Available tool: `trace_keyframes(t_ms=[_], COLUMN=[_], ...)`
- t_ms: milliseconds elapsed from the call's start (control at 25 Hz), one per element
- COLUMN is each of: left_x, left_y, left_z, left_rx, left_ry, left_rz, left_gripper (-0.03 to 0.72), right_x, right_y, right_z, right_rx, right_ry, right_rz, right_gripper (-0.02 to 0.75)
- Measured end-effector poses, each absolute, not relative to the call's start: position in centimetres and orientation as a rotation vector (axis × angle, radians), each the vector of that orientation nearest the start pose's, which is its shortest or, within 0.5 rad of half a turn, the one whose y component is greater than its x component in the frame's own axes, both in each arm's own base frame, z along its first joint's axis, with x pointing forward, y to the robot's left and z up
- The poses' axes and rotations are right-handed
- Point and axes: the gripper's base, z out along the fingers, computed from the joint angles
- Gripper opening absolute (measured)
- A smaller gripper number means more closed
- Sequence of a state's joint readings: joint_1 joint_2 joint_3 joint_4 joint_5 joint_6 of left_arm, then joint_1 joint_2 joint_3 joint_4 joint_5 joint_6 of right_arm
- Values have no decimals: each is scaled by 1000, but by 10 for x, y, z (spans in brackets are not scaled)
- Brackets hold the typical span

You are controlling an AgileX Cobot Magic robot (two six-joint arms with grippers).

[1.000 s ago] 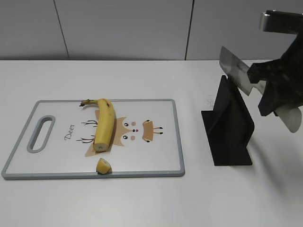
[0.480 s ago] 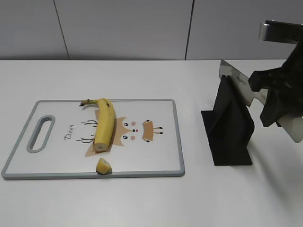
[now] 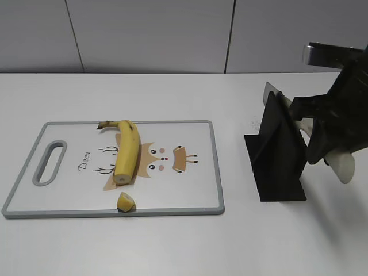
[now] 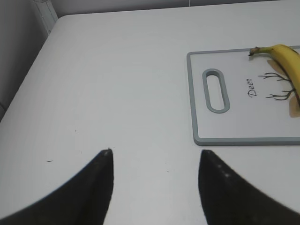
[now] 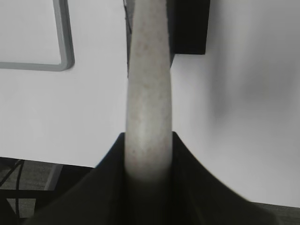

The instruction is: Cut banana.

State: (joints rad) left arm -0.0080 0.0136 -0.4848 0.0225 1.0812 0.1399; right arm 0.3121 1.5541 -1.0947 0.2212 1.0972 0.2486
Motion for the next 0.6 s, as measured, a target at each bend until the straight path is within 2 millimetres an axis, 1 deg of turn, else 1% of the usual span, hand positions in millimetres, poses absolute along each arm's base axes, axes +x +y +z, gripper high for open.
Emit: trace_keyframes(t_ms=[360, 440, 480, 520, 600], left_x=[-2, -2, -2, -2, -2], left_y=[2, 2, 2, 2, 2], left_z=[271, 271, 271, 271, 271], left_rx=[154, 154, 154, 154, 154], left_ry=[2090, 2090, 2090, 2090, 2090], left_rz=[107, 107, 107, 107, 107], left_gripper=[553, 553, 553, 553, 553], right_x=[269, 269, 269, 269, 269], right_y=[109, 110, 110, 110, 110], right_z=[227, 226, 226, 226, 226], right_rx=[79, 81, 80, 81, 72], right_ry=[3198, 3203, 3204, 3204, 3204], right_rz=[363, 364, 366, 368, 371], right_gripper=[171, 186, 211, 254, 360])
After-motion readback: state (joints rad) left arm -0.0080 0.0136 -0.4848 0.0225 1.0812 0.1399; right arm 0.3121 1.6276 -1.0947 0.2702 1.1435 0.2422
